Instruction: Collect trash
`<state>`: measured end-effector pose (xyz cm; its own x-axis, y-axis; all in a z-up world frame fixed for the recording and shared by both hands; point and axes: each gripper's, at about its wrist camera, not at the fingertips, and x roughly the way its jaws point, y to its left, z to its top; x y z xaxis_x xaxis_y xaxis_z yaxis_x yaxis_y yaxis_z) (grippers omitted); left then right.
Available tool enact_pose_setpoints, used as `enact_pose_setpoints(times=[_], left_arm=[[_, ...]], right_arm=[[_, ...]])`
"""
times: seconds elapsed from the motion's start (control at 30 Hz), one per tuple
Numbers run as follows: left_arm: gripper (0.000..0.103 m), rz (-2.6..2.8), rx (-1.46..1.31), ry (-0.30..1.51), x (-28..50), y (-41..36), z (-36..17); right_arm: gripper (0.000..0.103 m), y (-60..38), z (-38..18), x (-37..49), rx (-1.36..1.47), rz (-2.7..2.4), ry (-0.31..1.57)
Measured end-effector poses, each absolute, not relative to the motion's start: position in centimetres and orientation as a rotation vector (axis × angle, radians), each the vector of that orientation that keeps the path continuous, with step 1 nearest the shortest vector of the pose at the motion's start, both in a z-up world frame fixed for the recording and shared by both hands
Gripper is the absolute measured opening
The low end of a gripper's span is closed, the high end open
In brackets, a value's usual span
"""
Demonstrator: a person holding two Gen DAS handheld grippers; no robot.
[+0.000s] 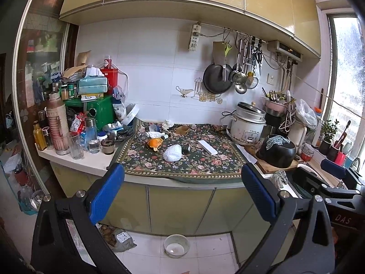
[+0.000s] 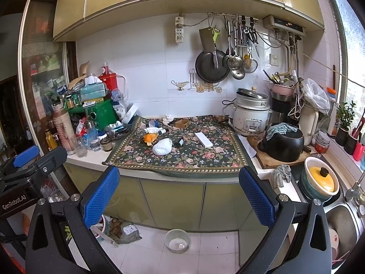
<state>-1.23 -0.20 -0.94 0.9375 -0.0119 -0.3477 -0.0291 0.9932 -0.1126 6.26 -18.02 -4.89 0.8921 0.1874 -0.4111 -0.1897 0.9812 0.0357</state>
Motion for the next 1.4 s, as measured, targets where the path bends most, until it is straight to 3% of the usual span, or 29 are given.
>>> enact_pose_setpoints(times=[0.67,1.2,1.4], left_arm=[[0.103,0.055,-0.093,0.446,9.0,6.5,-3.3],[0.089,0.099,-0.139,0.571,31.2,6.0,-6.6],[0.089,0.08,-0.154,0.694,39.6,5.7,-10.1]], right_arm=[[0.103,-14.2,-6.2,12.7,0.019,0.11,0.478],[0.103,-16.3,-8.5,30.6,-0.045,0.09,0.529],[0.103,-17.3,-10.7,38.4,-0.04,0.079,0.589]])
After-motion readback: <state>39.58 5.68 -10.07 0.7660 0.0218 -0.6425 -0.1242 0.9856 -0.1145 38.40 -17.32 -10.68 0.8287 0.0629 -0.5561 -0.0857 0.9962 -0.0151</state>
